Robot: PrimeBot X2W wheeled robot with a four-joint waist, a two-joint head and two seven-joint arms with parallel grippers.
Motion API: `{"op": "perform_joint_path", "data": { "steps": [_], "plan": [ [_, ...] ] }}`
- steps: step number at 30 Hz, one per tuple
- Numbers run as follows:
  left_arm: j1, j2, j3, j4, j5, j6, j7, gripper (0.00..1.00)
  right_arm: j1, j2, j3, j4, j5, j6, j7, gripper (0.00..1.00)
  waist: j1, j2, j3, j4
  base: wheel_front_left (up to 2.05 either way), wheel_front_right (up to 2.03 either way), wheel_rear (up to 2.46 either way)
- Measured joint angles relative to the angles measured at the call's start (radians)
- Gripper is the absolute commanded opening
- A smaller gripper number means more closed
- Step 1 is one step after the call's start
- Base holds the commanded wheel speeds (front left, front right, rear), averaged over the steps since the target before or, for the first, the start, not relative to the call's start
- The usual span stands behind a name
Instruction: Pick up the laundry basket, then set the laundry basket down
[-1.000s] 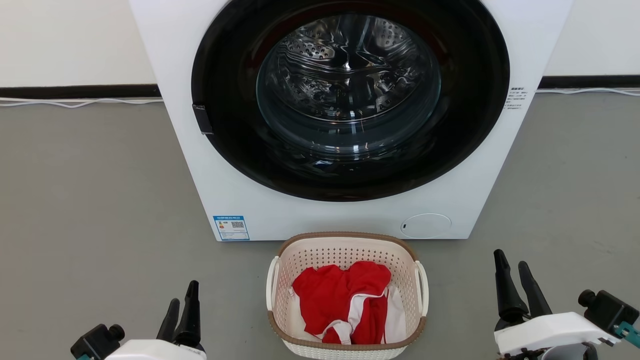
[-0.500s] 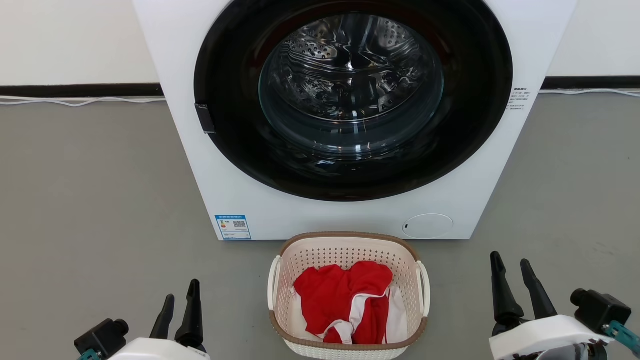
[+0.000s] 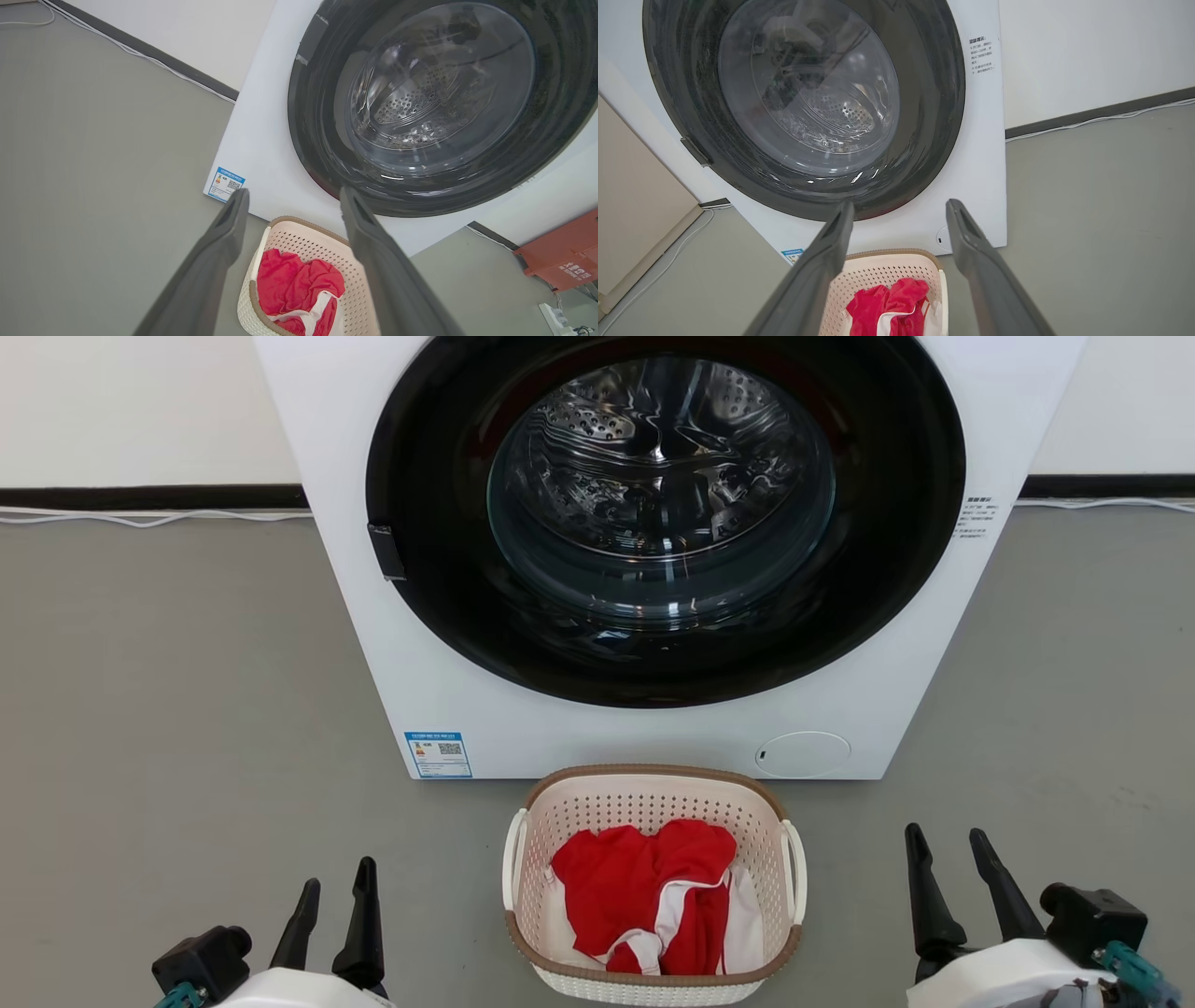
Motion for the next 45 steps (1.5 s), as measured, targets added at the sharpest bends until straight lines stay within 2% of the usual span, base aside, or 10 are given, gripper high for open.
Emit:
{"op": "perform_joint_path", "data": {
  "steps": [21,45],
  "plan": [
    [0.000,0.002,-0.003,0.019,0.195,0.004,-0.056,1.00,0.001,-0.004,-0.007,0.037,-0.242,0.000,-0.060,1.00,-0.0001,0.0000,0.001,0.005,0.00,0.00,0.00],
    [0.000,0.003,-0.012,0.029,0.198,0.004,-0.059,1.00,0.019,-0.004,-0.030,0.044,-0.248,0.001,-0.061,1.00,-0.0001,0.0000,0.000,0.002,0.00,0.00,0.00]
  ]
}}
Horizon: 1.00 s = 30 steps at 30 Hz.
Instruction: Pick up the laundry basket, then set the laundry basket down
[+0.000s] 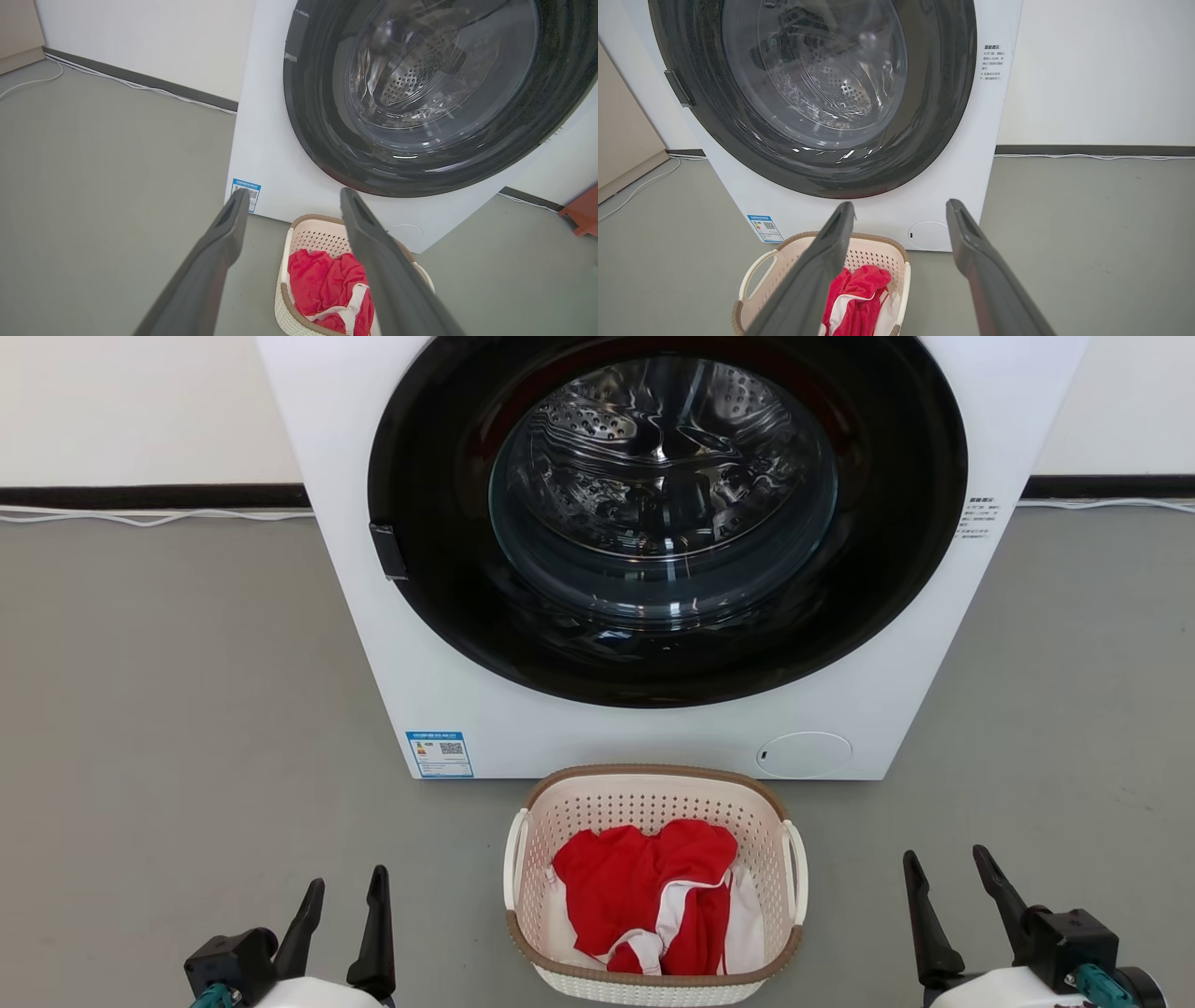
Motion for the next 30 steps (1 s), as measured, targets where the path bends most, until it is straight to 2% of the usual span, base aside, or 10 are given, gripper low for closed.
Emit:
{"op": "perform_joint_path", "data": {
  "steps": [19,30],
  "plan": [
    [0.001,0.000,-0.004,0.000,0.000,0.000,0.000,1.00,0.000,0.000,0.009,0.000,0.000,0.000,0.000,1.00,0.0000,0.0000,0.005,-0.001,0.00,0.00,0.00],
    [-0.011,0.000,-0.005,0.000,0.000,-0.001,0.000,1.00,-0.009,0.000,0.017,0.000,0.003,0.000,0.000,1.00,0.0001,0.0000,0.064,-0.002,0.00,0.00,0.00]
  ]
}}
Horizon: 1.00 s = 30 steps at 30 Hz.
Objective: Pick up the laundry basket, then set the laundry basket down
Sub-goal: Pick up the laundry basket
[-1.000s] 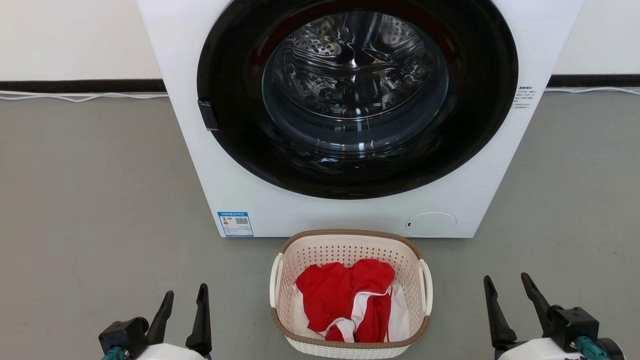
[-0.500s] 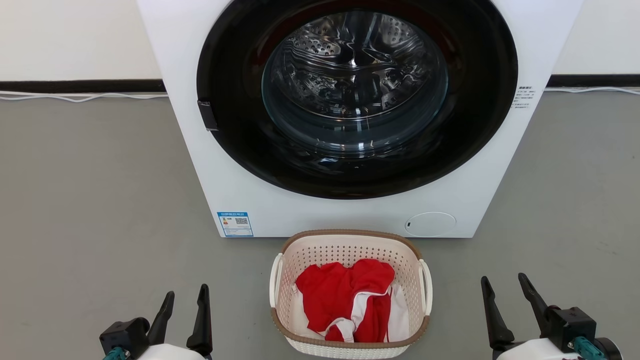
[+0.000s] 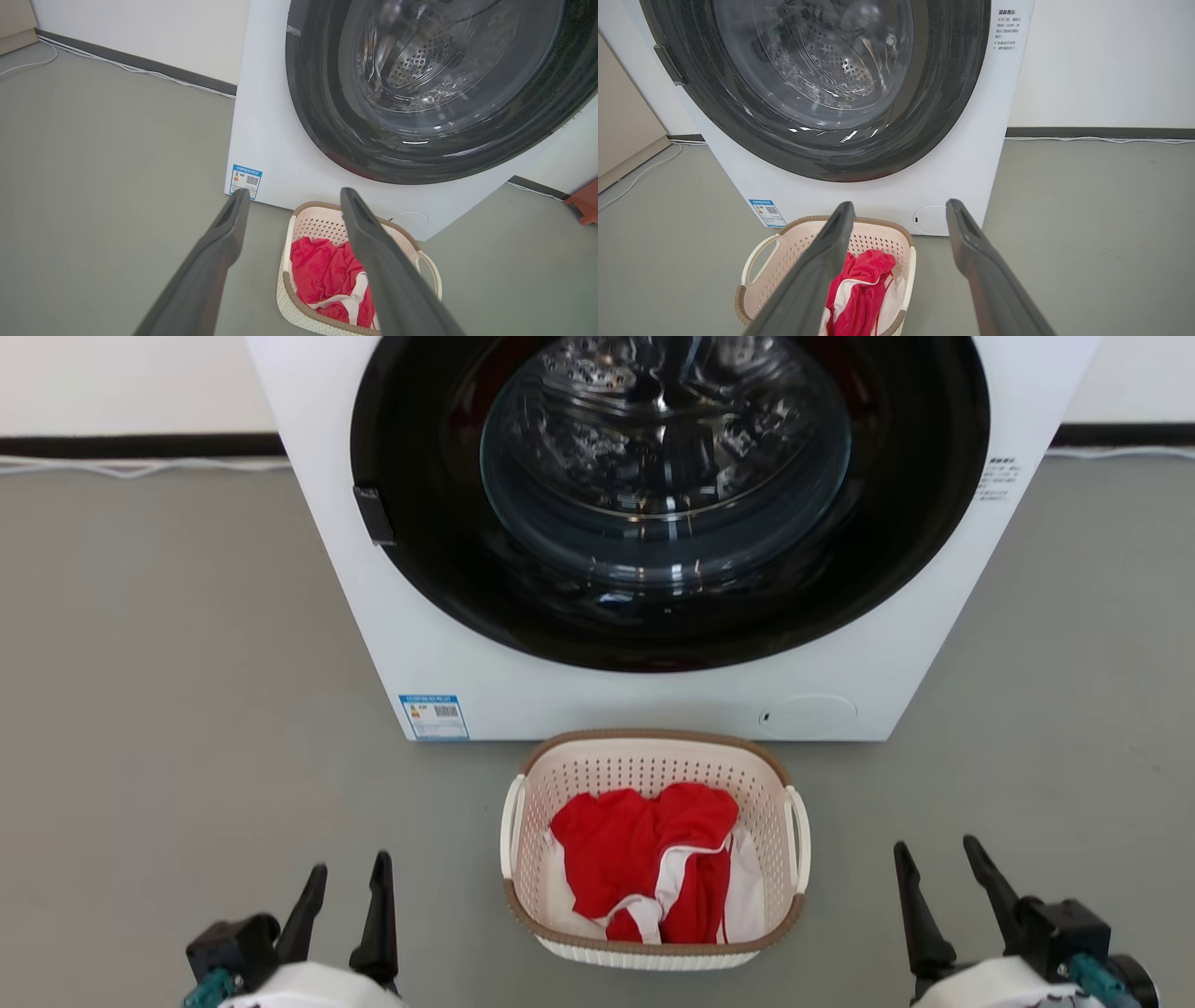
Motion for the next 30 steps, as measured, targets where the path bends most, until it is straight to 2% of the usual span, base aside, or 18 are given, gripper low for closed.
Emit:
{"op": "perform_joint_path", "data": {
  "steps": [10,22,30],
  "plan": [
    [-0.100,0.000,-0.001,0.018,0.002,-0.009,0.000,1.00,-0.107,0.000,0.001,0.043,0.040,0.000,0.000,1.00,0.0000,0.0000,0.094,0.007,0.00,0.00,0.00],
    [-0.328,-0.003,-0.088,0.235,-0.009,-0.025,-0.004,1.00,-0.328,-0.004,-0.007,0.303,0.019,0.000,0.000,1.00,0.0000,0.0000,0.261,0.014,0.00,0.00,0.00],
    [-0.467,-0.006,-0.114,0.351,-0.026,-0.026,-0.004,1.00,-0.461,-0.007,0.012,0.406,0.020,0.000,-0.002,1.00,0.0000,0.0000,0.376,0.014,0.00,0.00,0.00]
  ]
}}
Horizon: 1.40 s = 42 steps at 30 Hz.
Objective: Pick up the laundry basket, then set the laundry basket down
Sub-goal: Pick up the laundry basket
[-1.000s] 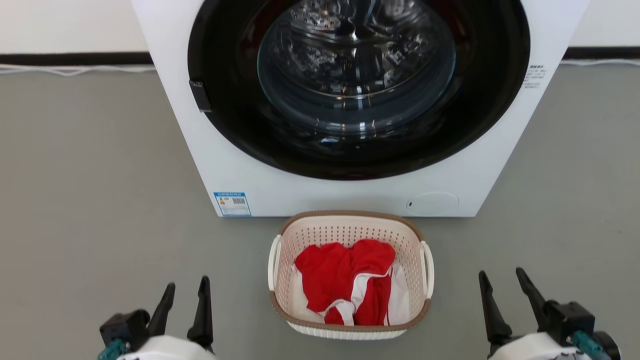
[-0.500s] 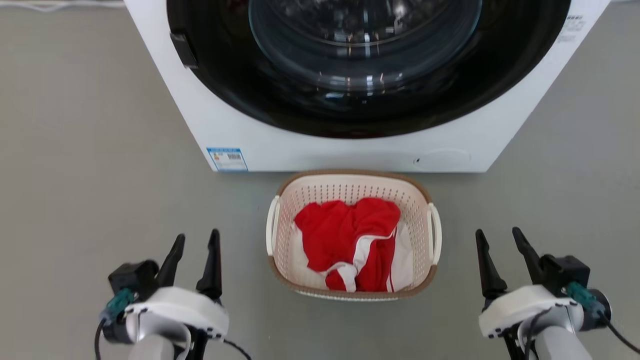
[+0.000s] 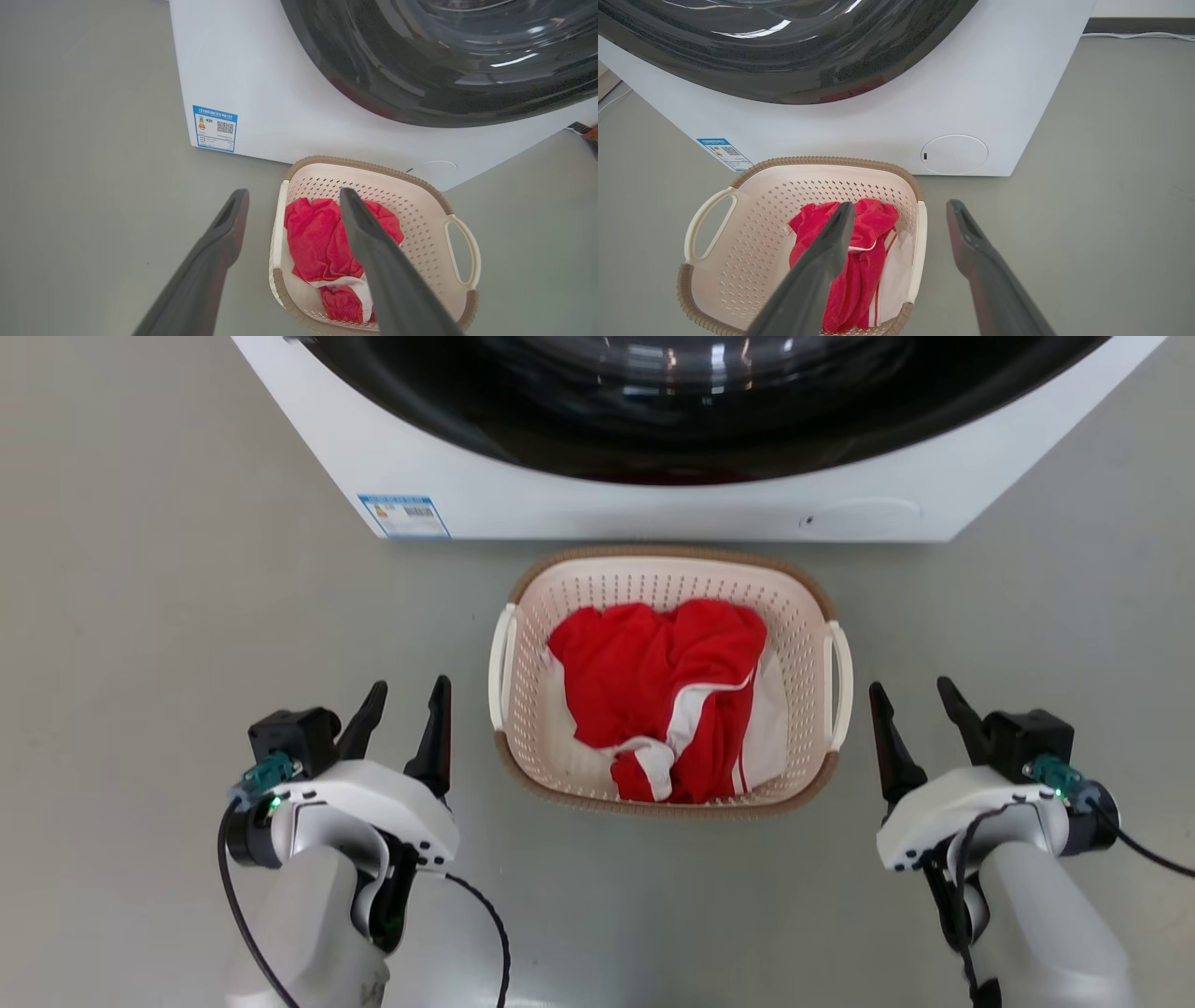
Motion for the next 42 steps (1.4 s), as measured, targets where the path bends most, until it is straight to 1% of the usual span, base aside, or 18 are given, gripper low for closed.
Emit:
{"op": "perform_joint_path", "data": {
  "steps": [10,25,31,36,42],
  "plan": [
    [-0.106,-0.002,-0.012,0.052,-0.003,0.000,0.000,1.00,-0.106,-0.003,-0.030,0.051,-0.040,0.000,0.000,1.00,0.0000,0.0000,0.119,-0.009,0.00,0.00,0.00],
    [-0.266,-0.003,0.006,0.108,0.040,-0.008,0.000,1.00,-0.225,-0.006,-0.093,0.060,-0.104,0.000,0.000,1.00,0.0000,0.0000,0.299,-0.022,0.00,0.00,0.00],
    [-0.307,-0.004,0.008,0.113,0.044,-0.008,0.000,1.00,-0.238,-0.006,-0.095,0.055,-0.106,0.000,0.000,1.00,0.0000,0.0000,0.348,-0.023,0.00,0.00,0.00],
    [-0.318,-0.004,0.004,0.119,0.069,-0.009,0.000,1.00,-0.265,-0.006,-0.090,0.047,-0.107,0.000,0.000,1.00,0.0000,0.0000,0.378,-0.024,0.00,0.00,0.00],
    [-0.346,-0.005,-0.014,0.126,0.071,-0.009,-0.001,1.00,-0.283,-0.007,-0.071,0.046,-0.103,0.000,0.000,1.00,0.0000,0.0000,0.412,-0.028,0.00,0.00,0.00]
  ]
}}
